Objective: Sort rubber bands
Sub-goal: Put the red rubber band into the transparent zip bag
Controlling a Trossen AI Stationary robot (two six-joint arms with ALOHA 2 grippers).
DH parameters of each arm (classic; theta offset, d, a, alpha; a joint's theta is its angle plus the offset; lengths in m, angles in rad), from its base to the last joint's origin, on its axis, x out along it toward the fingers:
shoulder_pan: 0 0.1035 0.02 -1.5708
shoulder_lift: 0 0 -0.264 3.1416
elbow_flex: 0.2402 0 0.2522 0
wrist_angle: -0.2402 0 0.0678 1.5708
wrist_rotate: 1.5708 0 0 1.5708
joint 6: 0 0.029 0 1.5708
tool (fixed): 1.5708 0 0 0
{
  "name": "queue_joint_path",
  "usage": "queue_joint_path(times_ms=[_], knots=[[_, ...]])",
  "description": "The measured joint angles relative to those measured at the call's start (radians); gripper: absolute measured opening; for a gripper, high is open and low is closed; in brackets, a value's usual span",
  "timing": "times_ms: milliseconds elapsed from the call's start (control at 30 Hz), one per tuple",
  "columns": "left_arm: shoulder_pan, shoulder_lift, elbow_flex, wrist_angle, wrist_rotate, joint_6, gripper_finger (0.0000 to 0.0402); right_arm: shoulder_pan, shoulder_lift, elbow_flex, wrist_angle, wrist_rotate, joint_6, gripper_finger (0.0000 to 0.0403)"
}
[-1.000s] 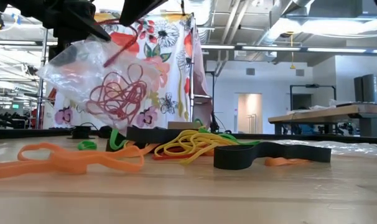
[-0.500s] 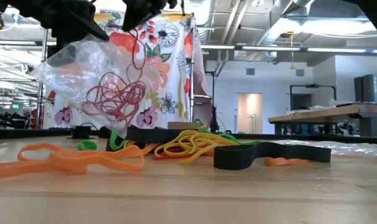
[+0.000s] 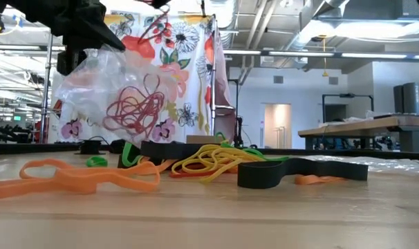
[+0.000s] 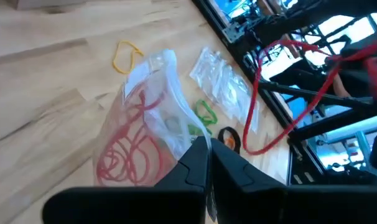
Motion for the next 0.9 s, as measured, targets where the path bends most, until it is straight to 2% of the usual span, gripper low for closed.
queue_joint_path(times_ms=[133,333,533,633,700,767,833,900], knots=[[0.0,0.0,0.0,-0.031,-0.039,-0.017,0.0,0.001,-0.023,-0.017,-0.018,0.003,0.011,0.0],[0.0,0.0,-0.001,-0.025,-0.039,-0.119,0.0,-0.007,-0.024,-0.018,-0.074,0.0,0.019,0.0],[-0.002,0.0,-0.001,-0.013,0.032,-0.16,0.0,0.025,-0.044,-0.019,-0.124,-0.016,0.022,0.0],[-0.007,0.0,-0.001,-0.019,0.083,-0.186,0.0,0.043,-0.082,-0.054,-0.145,0.019,0.058,0.0],[-0.007,0.017,-0.001,-0.02,0.153,-0.214,0.0,0.047,-0.133,-0.159,-0.079,0.049,0.073,0.0],[-0.007,0.055,-0.001,-0.012,0.238,-0.25,0.0,0.049,-0.2,-0.315,0.081,0.041,0.067,0.0],[-0.009,0.089,-0.002,0.011,0.31,-0.246,0.0,0.049,-0.284,-0.501,0.381,-0.048,-0.008,0.0],[-0.01,0.129,0.001,0.096,0.376,-0.221,0.0,0.051,-0.366,-0.674,0.733,-0.188,-0.106,0.0]])
